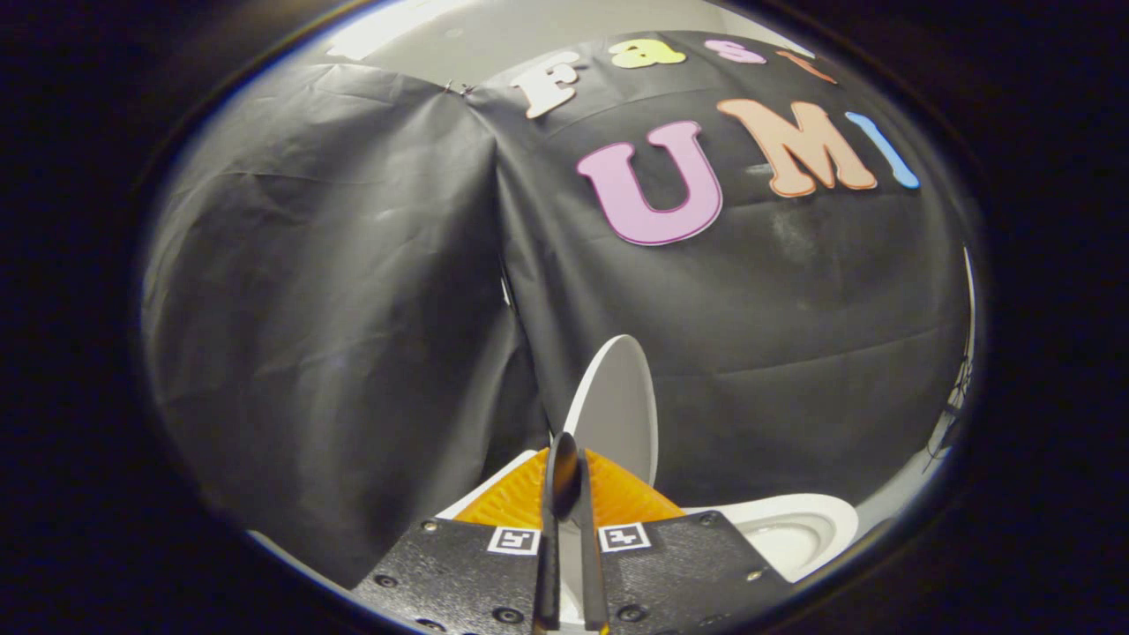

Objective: Open the toilet lid.

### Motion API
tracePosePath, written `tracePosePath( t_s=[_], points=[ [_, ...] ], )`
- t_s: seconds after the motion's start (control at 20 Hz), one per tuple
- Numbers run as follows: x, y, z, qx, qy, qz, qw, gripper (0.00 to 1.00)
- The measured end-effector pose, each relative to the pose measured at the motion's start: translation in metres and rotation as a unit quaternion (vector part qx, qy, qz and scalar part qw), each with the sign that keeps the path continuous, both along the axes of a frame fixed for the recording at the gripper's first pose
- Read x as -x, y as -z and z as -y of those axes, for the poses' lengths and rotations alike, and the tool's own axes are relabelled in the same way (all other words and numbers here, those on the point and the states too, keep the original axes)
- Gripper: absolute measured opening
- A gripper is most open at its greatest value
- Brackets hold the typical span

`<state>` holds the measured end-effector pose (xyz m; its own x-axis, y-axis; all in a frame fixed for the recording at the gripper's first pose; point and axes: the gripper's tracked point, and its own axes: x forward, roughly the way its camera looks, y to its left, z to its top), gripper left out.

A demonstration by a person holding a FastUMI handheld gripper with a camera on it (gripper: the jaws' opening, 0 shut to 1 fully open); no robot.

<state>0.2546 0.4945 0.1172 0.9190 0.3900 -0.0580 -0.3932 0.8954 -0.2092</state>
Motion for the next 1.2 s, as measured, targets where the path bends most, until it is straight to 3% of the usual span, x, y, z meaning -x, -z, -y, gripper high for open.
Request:
tracePosePath(
  t_s=[0.55,0.9,1.2],
  points=[
    [-0.007,0.044,-0.09,0.084,-0.049,-0.02,0.995,0.11],
    [-0.006,0.056,-0.11,0.077,-0.07,-0.024,0.994,0.12],
    [-0.006,0.062,-0.12,0.107,-0.07,-0.025,0.992,0.13]
  ],
)
